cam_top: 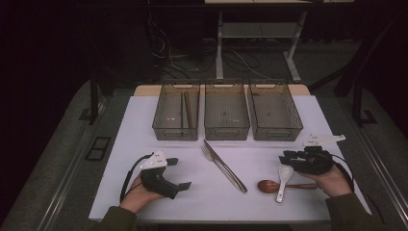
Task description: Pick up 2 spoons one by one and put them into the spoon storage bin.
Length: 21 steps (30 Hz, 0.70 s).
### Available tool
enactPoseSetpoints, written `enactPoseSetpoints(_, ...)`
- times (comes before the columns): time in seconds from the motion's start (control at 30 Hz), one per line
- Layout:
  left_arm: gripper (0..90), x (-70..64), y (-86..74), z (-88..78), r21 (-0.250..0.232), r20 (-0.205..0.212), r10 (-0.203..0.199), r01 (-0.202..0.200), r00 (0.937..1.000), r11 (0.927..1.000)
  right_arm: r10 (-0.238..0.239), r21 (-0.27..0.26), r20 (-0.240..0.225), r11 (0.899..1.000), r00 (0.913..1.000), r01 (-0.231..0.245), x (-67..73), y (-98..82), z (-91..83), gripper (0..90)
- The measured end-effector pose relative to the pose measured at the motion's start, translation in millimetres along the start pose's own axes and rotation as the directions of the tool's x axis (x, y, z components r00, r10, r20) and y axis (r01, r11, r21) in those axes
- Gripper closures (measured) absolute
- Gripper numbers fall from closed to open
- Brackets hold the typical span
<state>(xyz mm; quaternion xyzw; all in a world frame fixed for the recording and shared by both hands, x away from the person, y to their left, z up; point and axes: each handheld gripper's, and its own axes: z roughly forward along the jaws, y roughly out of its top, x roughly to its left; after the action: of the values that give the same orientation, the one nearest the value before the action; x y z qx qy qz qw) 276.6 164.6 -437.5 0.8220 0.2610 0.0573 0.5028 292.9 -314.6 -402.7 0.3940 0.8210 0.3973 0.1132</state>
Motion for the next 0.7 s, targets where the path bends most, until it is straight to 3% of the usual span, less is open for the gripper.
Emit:
enactPoseSetpoints(0.23,0.0,0.0,0.1,-0.2,0.002,0.000,0.004,-0.004,1.0000,1.0000,0.032,0.037,0.066,0.999,0.9973,-0.035,-8.5,-14.9,-9.6,88.5)
enactPoseSetpoints(0.4,0.0,0.4,0.1,-0.6,0.005,-0.001,0.005,-0.005,1.0000,1.0000,0.056,0.071,0.107,0.995,0.9927,-0.064,-16.1,-25.9,-11.3,89.0)
enactPoseSetpoints(0.7,0.0,0.5,0.0,-0.3,0.005,0.000,0.003,-0.003,1.0000,1.0000,0.073,0.142,0.132,0.986,0.9885,-0.091,-19.4,-37.8,-4.6,89.1)
